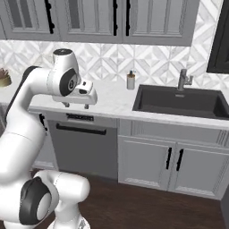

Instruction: Gather all objects into one cabinet and sort the glasses and bowls to opposite sides.

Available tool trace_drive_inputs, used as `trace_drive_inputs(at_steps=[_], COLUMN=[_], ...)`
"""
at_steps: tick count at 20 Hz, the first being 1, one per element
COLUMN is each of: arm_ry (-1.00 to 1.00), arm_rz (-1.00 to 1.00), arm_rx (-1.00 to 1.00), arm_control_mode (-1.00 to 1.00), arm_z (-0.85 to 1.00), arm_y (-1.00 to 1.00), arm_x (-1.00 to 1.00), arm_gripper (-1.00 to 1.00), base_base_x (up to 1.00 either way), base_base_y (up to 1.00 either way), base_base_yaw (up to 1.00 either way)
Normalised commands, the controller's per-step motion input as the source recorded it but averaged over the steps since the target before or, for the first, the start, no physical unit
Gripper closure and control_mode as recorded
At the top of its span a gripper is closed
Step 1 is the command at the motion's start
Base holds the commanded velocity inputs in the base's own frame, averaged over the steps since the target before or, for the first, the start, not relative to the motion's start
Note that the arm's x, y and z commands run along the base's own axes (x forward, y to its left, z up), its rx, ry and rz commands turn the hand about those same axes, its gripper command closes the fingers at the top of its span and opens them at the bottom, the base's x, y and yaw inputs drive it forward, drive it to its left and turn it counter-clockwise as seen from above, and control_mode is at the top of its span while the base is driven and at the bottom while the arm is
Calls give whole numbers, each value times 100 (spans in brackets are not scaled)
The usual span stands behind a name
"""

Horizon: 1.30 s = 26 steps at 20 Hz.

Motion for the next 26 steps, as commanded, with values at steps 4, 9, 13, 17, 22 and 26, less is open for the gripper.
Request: trace_drive_inputs(at_steps=[4,9,13,17,22,26], arm_ry=[0,0,0,0,0,0], arm_rz=[0,0,0,0,0,0], arm_rx=[0,0,0,0,0,0], arm_control_mode=[100,100,100,100,100,100], arm_z=[0,0,0,0,0,0], arm_y=[0,0,0,0,0,0], arm_x=[0,0,0,0,0,0], arm_gripper=[-100,-100,-100,-100,-100,-100], base_base_x=[68,33,7,0,1,8], base_base_y=[36,47,47,34,19,3], base_base_yaw=[3,23,48,63,70,72])
